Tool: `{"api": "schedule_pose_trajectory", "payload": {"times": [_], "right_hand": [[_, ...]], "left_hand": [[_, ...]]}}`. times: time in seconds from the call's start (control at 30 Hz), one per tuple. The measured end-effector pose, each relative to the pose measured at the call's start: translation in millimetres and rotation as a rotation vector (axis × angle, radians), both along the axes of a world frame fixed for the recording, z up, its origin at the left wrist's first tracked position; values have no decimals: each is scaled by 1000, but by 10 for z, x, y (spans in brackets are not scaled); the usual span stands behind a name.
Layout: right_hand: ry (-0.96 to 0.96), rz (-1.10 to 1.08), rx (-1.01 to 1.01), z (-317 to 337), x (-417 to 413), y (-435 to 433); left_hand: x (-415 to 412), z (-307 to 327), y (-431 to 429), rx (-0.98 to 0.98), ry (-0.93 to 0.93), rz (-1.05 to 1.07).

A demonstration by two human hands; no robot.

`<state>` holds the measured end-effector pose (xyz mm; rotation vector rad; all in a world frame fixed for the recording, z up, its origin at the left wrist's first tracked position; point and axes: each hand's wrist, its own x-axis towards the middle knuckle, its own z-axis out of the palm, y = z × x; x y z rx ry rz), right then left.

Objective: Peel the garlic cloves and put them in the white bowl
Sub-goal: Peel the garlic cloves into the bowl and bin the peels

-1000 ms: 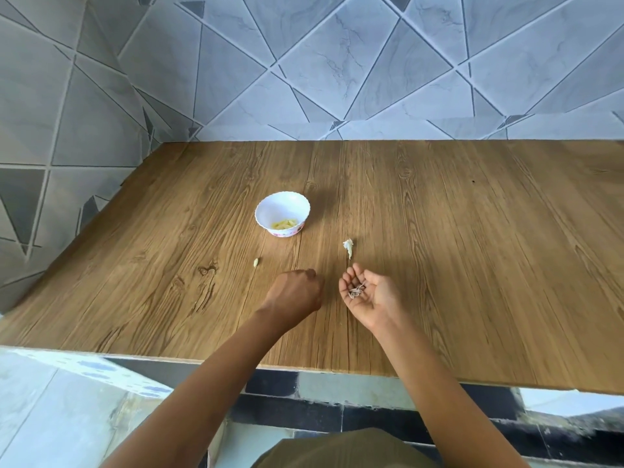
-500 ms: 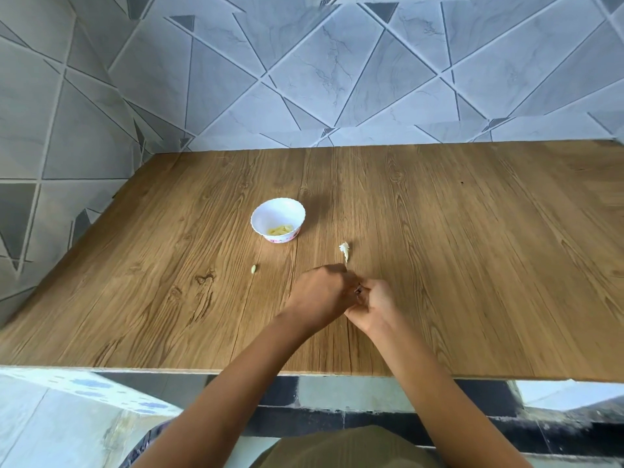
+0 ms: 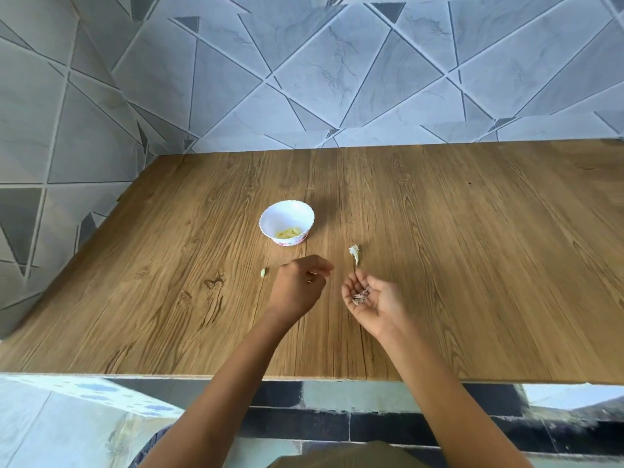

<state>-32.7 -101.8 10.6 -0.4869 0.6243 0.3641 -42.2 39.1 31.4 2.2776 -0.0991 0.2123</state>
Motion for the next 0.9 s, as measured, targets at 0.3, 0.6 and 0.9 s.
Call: {"api": "schedule_pose_trajectory", "payload": {"times": [0.3, 0.6, 0.9], "right_hand": [[8, 146, 0, 6, 57, 159], [31, 686, 9, 52, -86, 918], [49, 1197, -43, -155, -1068, 2261]], "left_hand": [[-351, -187, 360, -183, 90, 279], [-1267, -215, 733, -361, 58, 831], [-2586, -443, 1228, -489, 9, 1324]]}}
